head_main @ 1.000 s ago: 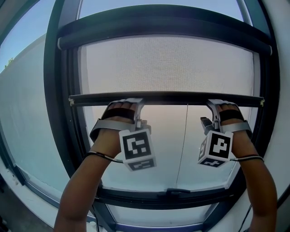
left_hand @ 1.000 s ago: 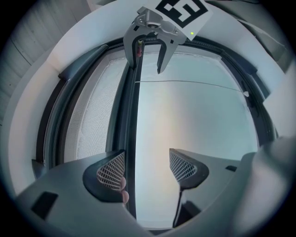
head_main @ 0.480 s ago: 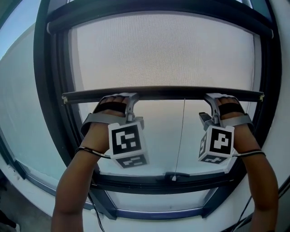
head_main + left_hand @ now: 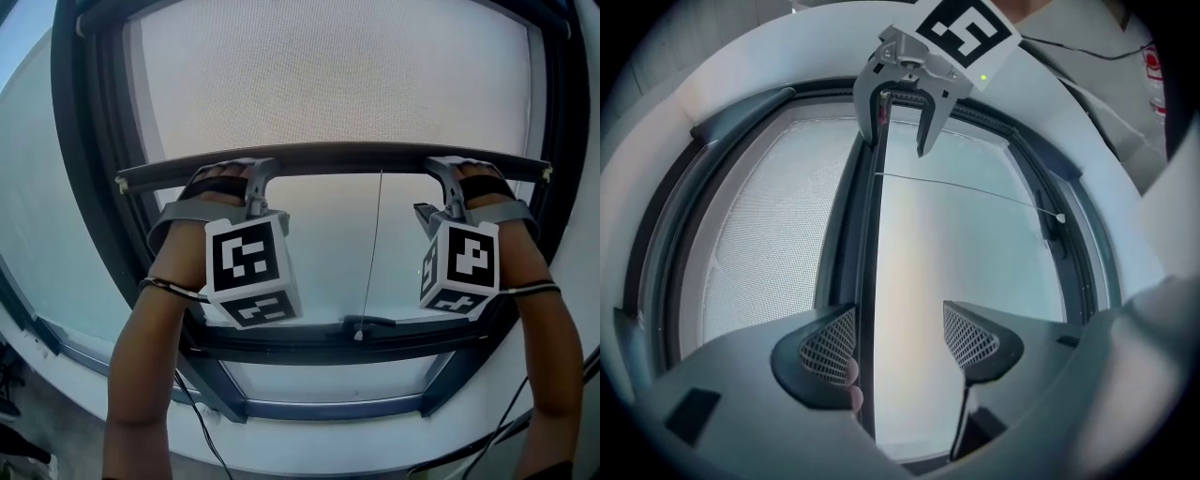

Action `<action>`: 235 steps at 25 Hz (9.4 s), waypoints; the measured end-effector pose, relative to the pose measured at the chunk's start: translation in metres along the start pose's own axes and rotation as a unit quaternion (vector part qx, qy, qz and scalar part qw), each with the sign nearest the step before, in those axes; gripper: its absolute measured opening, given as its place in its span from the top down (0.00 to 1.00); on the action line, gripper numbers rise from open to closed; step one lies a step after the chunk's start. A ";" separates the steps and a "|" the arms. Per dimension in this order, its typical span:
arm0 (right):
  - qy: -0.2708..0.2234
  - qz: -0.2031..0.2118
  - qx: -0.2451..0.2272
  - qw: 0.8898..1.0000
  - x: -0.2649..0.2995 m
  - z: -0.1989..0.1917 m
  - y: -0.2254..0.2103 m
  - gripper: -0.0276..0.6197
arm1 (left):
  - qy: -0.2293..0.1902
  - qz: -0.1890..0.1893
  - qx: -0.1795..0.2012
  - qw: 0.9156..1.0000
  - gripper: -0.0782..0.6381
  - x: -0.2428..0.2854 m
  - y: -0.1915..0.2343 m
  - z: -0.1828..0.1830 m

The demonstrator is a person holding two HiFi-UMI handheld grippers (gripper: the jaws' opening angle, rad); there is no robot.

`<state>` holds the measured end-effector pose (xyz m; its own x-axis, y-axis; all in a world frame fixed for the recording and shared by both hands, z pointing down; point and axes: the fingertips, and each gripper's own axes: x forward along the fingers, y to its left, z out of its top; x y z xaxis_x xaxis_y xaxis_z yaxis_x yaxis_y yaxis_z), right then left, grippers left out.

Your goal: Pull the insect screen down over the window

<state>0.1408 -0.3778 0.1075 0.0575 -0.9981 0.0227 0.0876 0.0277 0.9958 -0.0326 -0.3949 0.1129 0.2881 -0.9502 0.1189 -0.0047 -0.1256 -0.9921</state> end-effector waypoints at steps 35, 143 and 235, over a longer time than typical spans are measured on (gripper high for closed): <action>-0.005 0.111 0.015 0.994 0.004 0.010 0.158 0.56 | -0.039 -0.106 -0.041 0.993 0.49 0.020 -0.159 0.002; 0.022 0.318 0.049 0.947 -0.017 0.039 0.433 0.56 | 0.057 -0.280 -0.049 0.957 0.49 0.032 -0.439 -0.003; -0.031 0.108 0.666 0.737 -0.204 0.072 0.358 0.95 | -0.058 -0.091 -0.656 0.747 0.89 -0.157 -0.386 0.010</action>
<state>0.0885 -0.1685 0.4659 -0.1233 -0.9799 0.1566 -0.9739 0.1498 0.1706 -0.0666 -0.1947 0.4771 0.4788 -0.8618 0.1675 -0.8679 -0.4934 -0.0575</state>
